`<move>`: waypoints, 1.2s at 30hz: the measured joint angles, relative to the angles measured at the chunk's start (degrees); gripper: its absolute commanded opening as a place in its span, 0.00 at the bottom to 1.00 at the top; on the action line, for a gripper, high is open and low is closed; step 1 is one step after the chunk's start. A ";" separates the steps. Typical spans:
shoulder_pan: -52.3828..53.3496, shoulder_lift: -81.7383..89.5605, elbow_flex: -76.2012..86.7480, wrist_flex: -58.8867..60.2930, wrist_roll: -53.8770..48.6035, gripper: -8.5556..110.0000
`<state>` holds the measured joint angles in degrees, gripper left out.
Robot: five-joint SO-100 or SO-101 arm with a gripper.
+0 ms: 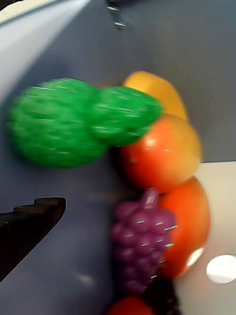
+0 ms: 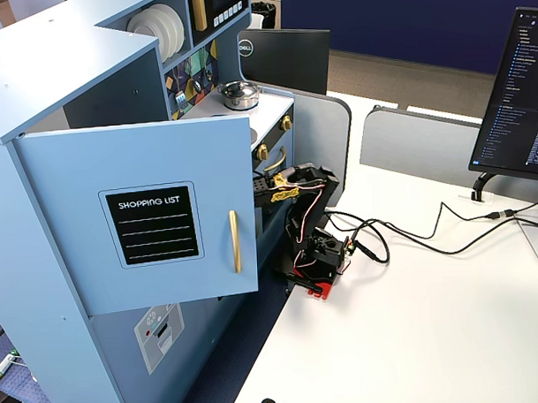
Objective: Pick up the green pineapple from the left cabinet and place it in the gray recipient
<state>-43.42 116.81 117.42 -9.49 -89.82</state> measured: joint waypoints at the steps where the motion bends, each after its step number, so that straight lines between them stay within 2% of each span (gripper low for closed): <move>1: 0.00 -1.05 -0.79 -0.26 0.00 0.46; 18: -0.18 -14.85 -12.04 -0.79 -0.18 0.42; 22: -0.97 -15.47 -12.13 -0.79 -0.18 0.34; 26: -1.14 -15.56 -12.30 -0.79 -0.44 0.10; 27: -1.14 -15.56 -12.30 -0.79 -0.97 0.07; 36: -2.37 -15.21 -12.30 -2.55 -3.43 0.07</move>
<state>-45.79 101.60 105.12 -12.04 -93.25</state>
